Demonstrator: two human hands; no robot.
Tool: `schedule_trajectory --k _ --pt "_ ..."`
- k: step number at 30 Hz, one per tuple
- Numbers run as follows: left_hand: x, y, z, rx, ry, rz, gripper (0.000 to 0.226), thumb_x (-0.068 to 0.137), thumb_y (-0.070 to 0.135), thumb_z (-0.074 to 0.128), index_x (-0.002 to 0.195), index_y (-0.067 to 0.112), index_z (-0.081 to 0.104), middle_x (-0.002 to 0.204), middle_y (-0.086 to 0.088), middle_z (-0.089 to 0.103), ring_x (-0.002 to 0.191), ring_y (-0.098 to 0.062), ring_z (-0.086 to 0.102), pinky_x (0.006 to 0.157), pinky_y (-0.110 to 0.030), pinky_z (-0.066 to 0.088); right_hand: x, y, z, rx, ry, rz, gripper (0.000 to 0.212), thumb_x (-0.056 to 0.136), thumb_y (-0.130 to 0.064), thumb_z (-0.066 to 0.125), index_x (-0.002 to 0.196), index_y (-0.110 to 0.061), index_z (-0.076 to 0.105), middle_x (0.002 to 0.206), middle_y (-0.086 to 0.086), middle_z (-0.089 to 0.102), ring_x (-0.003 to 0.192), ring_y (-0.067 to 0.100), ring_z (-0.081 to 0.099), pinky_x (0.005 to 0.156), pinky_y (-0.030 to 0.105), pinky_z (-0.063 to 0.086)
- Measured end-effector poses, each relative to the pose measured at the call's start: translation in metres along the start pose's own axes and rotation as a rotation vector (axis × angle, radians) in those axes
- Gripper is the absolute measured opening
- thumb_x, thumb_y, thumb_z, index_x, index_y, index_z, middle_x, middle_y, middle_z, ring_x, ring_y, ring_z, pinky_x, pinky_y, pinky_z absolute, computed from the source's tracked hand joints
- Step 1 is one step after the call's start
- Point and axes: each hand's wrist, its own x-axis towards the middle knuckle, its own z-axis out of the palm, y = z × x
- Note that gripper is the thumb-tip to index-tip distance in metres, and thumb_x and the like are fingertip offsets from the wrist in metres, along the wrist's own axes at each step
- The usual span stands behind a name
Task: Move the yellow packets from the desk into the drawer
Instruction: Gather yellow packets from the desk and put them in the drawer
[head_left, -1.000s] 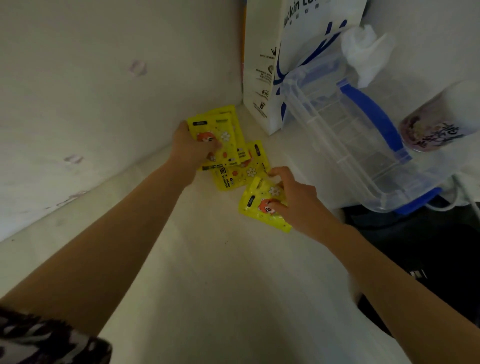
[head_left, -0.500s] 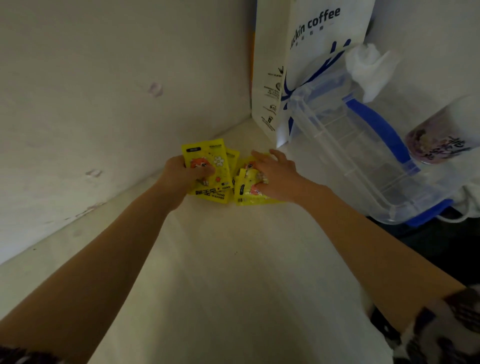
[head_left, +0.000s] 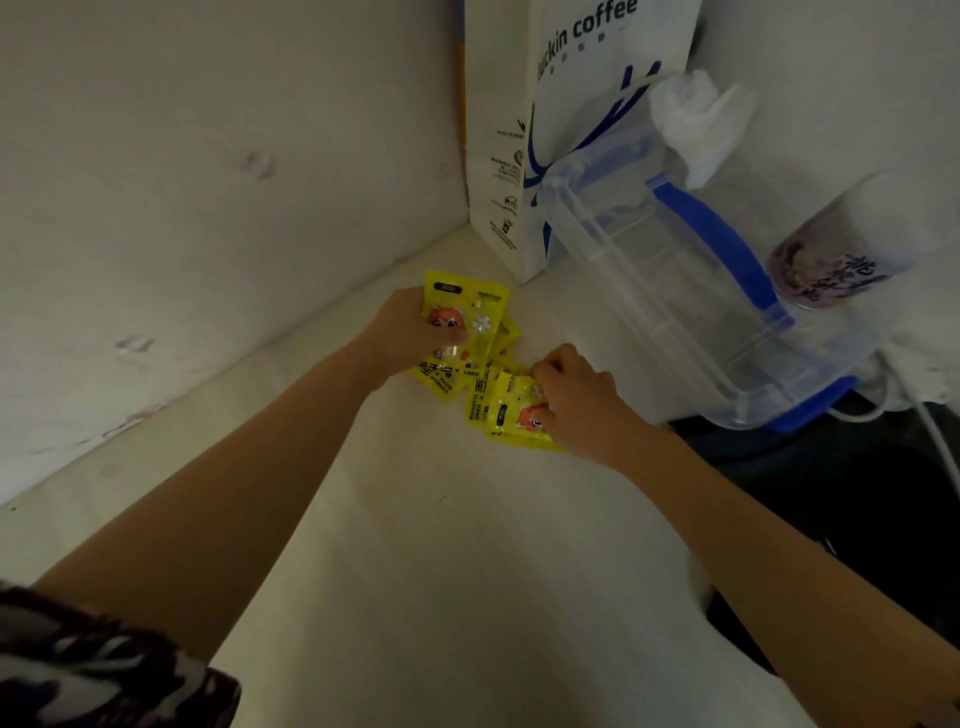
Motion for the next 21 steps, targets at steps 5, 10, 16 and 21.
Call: schedule_trajectory --k 5,10,16,21 --pt "0.01 -0.004 0.015 0.614 -0.02 0.067 0.048 0.071 0.033 0.075 0.11 0.009 0.06 0.109 -0.006 0.059 0.104 -0.027 0.054 0.088 -0.038 0.047 -0.019 0.002 0.006 0.015 -0.024 0.055 0.042 0.092 -0.032 0.054 0.129 -0.015 0.046 0.133 0.007 0.038 0.116 0.028 0.043 0.094 0.041 0.036" --pt "-0.001 -0.004 0.015 0.754 0.051 -0.044 0.056 0.077 0.041 0.071 0.121 0.01 0.054 0.118 -0.012 0.053 0.12 -0.034 0.038 0.094 -0.044 0.037 -0.038 0.007 0.014 0.031 -0.007 0.103 0.042 0.093 -0.034 0.052 0.13 -0.016 0.044 0.132 0.008 0.039 0.115 0.03 0.043 0.094 0.042 0.037" --pt "-0.034 -0.018 0.007 0.794 0.165 -0.068 0.049 0.075 0.046 0.071 0.111 0.014 0.061 0.109 -0.008 0.059 0.115 -0.032 0.046 0.093 -0.043 0.036 -0.065 0.007 0.023 0.133 0.009 0.193 0.041 0.094 -0.034 0.051 0.13 -0.016 0.043 0.127 0.011 0.043 0.115 0.031 0.044 0.095 0.042 0.036" --pt "-0.087 -0.032 0.015 0.365 0.202 -0.1 0.037 0.072 0.023 0.08 0.106 0.014 0.067 0.099 -0.008 0.068 0.091 -0.025 0.062 0.079 -0.033 0.048 -0.093 0.009 0.029 0.419 -0.038 0.296 0.036 0.088 -0.032 0.062 0.119 -0.017 0.052 0.117 0.009 0.053 0.11 0.028 0.052 0.095 0.039 0.041"
